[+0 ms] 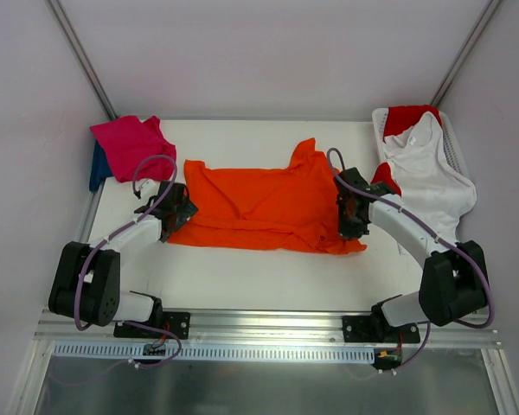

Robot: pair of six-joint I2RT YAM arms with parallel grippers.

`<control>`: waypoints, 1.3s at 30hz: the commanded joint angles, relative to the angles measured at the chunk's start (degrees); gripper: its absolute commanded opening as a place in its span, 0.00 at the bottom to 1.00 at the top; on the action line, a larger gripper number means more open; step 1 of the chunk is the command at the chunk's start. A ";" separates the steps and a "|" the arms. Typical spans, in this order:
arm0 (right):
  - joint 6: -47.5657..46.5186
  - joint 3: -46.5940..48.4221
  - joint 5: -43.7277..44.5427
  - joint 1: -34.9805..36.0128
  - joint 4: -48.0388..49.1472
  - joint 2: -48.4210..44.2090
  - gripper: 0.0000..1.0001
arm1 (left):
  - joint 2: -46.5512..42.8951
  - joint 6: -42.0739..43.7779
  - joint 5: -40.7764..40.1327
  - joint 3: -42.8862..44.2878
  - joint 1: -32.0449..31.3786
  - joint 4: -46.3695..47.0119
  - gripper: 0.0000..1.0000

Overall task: Fold and stack the t-shirts
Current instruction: Fold the tshirt

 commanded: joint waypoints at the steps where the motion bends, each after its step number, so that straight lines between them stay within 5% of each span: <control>1: -1.28 3.49 1.67 -0.30 -2.39 0.48 0.00 | 0.03 0.88 -0.52 -0.60 -0.54 0.27 0.95; 15: -5.15 15.62 5.53 -1.71 0.78 17.34 0.01 | -0.15 1.14 -1.04 -1.83 -0.54 0.27 0.95; 39: -4.97 20.28 9.22 -7.42 3.41 27.38 0.00 | -0.06 2.28 0.19 -2.01 -0.46 0.27 0.95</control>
